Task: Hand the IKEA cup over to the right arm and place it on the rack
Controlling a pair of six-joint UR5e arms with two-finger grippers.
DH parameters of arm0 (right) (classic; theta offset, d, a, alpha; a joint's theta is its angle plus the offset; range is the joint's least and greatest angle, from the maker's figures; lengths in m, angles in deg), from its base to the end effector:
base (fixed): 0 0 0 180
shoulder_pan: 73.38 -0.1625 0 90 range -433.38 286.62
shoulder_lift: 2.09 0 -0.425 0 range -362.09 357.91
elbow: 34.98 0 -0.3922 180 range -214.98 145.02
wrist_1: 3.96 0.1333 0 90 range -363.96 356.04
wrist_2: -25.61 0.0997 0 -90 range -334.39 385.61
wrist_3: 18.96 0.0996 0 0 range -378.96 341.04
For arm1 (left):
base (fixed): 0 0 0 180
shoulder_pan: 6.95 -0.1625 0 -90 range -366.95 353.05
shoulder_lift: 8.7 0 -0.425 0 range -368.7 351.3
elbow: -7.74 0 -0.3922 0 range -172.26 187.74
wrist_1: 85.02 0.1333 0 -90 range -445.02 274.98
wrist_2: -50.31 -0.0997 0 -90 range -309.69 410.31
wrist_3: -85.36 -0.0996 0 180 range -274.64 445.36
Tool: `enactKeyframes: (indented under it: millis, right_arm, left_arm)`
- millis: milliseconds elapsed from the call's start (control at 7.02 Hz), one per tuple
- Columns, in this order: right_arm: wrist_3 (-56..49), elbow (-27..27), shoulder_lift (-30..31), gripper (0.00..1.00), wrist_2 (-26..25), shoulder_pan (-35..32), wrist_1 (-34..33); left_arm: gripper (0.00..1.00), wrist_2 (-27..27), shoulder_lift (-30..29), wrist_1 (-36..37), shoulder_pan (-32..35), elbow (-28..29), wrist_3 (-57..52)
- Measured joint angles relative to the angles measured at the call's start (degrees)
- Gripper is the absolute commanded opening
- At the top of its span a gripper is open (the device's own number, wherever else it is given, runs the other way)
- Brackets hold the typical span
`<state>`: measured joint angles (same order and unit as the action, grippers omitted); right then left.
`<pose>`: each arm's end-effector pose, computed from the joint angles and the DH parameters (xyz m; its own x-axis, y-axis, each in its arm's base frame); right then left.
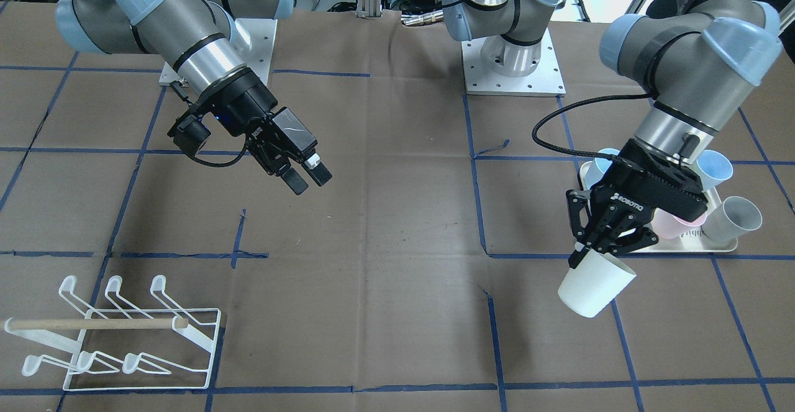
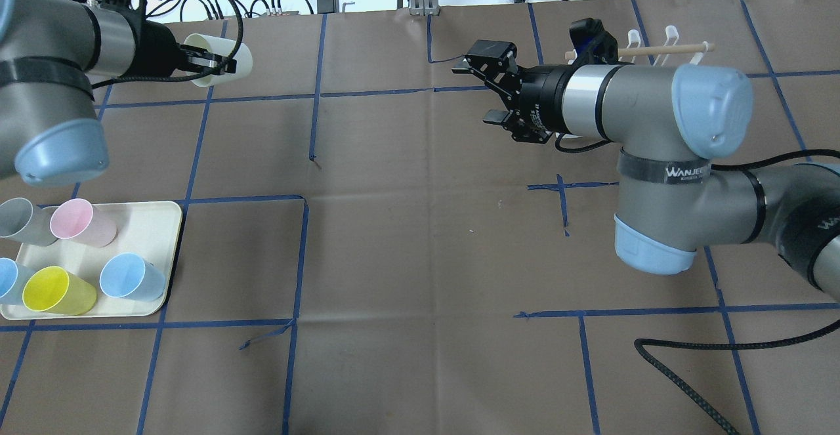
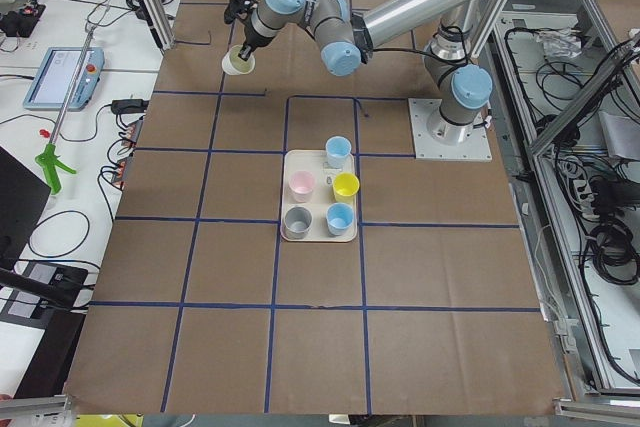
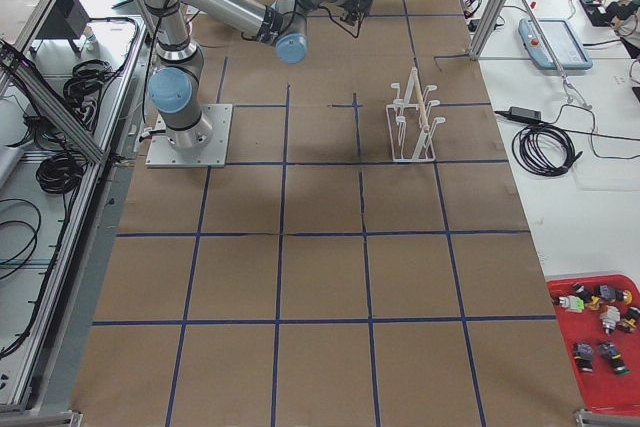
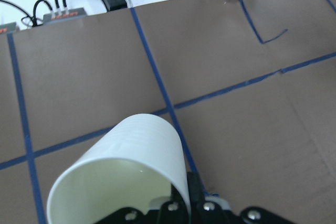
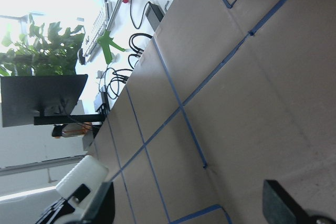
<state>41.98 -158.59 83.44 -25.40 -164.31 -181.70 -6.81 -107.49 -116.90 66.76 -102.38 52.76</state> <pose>0.2035 -0.4621 0.3702 -0.3829 0.3267 -0.8641 0.6674 0.7446 -0.0142 -0.0295 -0.5671 0.3686 -0.8736 0.4672 0.1363 0.2681 0.6957 -0.6664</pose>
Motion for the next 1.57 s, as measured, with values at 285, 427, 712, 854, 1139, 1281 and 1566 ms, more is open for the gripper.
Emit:
enactKeyframes:
  millis: [285,427,712,854,1139,1281,1566]
  right_arm:
    - [10.6,-3.0,-1.4,1.0,0.5,0.0,-13.6]
    - [14.2,-3.3,-1.8,1.0,0.3,0.2,-17.4]
    - [16.8,-3.3,-1.7,1.0,-1.3,0.8,-19.5]
    - [16.8,-3.2,-1.7,1.0,-1.8,0.9,-19.7]
    - [17.2,-3.3,-1.7,0.99,-2.5,1.1,-19.7]
    - [17.2,-3.4,-1.8,0.99,-3.9,0.9,-19.8]
    - [17.3,-3.3,-1.9,0.95,-7.4,0.0,-20.8]
  left_arm:
    - [0.0,10.7,-2.1,18.1,1.5,-6.3,0.0]
    - [0.0,14.2,-4.1,25.4,3.7,-7.7,0.0]
    - [0.0,17.3,-11.7,42.7,9.5,-8.5,1.1]
    - [0.0,19.1,-15.2,51.9,11.2,-8.7,4.5]
    - [0.0,20.5,-17.5,62.2,12.5,-8.8,15.0]
    - [0.0,20.3,-16.9,63.5,13.2,-8.8,18.8]
    - [0.0,17.7,-15.2,63.4,14.8,-9.3,22.8]
